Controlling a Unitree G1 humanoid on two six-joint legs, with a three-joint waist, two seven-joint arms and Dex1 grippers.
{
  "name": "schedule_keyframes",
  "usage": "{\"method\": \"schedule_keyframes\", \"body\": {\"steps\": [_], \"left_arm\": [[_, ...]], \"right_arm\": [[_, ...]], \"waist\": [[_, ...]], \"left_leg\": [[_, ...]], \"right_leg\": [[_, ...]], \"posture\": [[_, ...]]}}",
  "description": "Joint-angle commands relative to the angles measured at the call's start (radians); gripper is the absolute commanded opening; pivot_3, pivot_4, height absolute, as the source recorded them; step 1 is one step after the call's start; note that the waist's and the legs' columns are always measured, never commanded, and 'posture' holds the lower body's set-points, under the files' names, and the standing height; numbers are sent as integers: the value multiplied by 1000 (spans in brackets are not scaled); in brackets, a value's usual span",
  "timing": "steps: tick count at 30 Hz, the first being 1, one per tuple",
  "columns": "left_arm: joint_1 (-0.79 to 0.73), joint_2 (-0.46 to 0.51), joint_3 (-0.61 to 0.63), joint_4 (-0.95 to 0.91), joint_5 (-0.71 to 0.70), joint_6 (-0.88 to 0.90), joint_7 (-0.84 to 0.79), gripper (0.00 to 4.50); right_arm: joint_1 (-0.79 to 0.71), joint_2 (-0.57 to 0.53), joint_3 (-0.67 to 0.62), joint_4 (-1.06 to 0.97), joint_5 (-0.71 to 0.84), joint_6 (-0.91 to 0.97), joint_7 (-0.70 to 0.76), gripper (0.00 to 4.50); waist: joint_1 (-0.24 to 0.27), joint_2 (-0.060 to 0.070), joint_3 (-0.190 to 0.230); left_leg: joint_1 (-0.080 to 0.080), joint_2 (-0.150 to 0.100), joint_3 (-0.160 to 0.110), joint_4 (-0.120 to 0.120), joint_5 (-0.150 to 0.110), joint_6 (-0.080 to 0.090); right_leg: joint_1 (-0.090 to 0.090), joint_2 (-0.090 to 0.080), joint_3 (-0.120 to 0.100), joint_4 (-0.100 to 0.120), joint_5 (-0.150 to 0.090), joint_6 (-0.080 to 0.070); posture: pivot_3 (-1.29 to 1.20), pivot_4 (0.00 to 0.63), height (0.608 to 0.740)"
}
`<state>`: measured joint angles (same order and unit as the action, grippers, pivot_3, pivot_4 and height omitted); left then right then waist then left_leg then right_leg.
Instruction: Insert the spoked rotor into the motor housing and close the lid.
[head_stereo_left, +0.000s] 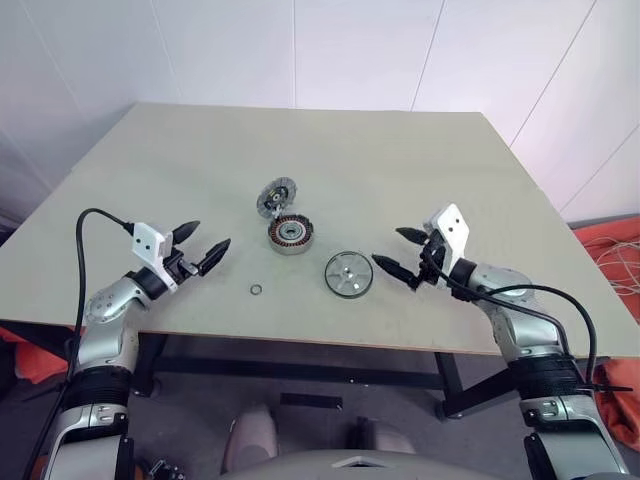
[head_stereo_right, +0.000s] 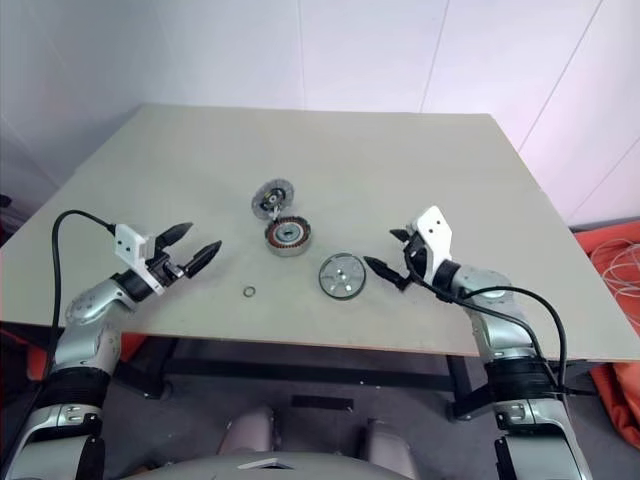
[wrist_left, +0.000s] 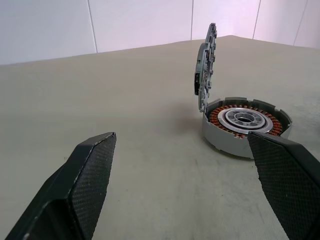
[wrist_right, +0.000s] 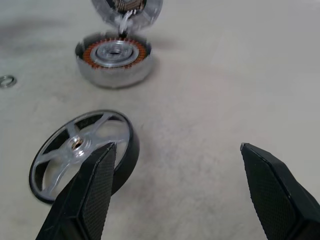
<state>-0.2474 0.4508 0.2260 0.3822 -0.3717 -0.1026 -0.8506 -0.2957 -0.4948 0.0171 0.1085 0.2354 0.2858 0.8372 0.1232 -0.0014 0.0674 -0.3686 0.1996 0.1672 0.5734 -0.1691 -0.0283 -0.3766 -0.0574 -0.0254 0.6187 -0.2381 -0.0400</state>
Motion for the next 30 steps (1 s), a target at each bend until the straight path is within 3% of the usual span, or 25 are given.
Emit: {"method": "schedule_keyframes", "body": {"steps": [1, 9, 16, 20, 27, 30], "left_arm": [[-15, 4, 0, -27, -3, -12, -3, 4485], [-1, 2, 6, -81, -78, 3, -103, 4485], [13, 0, -7, -110, -84, 18, -140, 4485], [14, -5, -9, -108, -77, 9, -130, 4485], [20, -7, -8, -106, -70, -2, -115, 4485], [17, -8, -9, -102, -68, -5, -113, 4500]], "right_arm": [[-55, -39, 27, -125, 13, 174, -8, 4500], [-192, -106, 95, -310, 60, 611, -26, 4500], [-348, -121, 215, -288, 64, 952, -67, 4500], [-382, -95, 264, -185, 39, 993, -113, 4500], [-420, -48, 239, -40, 39, 975, -156, 4500], [-427, -40, 234, -19, 49, 972, -152, 3970]], "waist": [[1, 0, 0], [4, 0, 0], [4, 0, 0], [4, 0, 0], [3, 0, 0], [4, 0, 0]], "left_leg": [[0, 0, 0, 0, 0, 0], [0, 0, 0, 0, 0, 0], [0, 0, 0, 0, 1, -1], [1, 0, 0, 1, 1, -2], [0, 0, 0, 1, 2, -4], [0, 0, 0, 1, 2, -4]], "right_leg": [[0, 0, 0, 0, 0, 0], [0, 0, 0, 1, 0, 0], [-1, 0, 0, 2, 0, 0], [-1, 0, 0, 3, 0, 0], [-1, 0, 0, 3, 0, 0], [-1, 0, 0, 4, 0, 0]], "posture": [[0, 0, 740], [0, 0, 740], [0, 0, 740], [0, 0, 740], [0, 0, 740], [0, 0, 740]]}}
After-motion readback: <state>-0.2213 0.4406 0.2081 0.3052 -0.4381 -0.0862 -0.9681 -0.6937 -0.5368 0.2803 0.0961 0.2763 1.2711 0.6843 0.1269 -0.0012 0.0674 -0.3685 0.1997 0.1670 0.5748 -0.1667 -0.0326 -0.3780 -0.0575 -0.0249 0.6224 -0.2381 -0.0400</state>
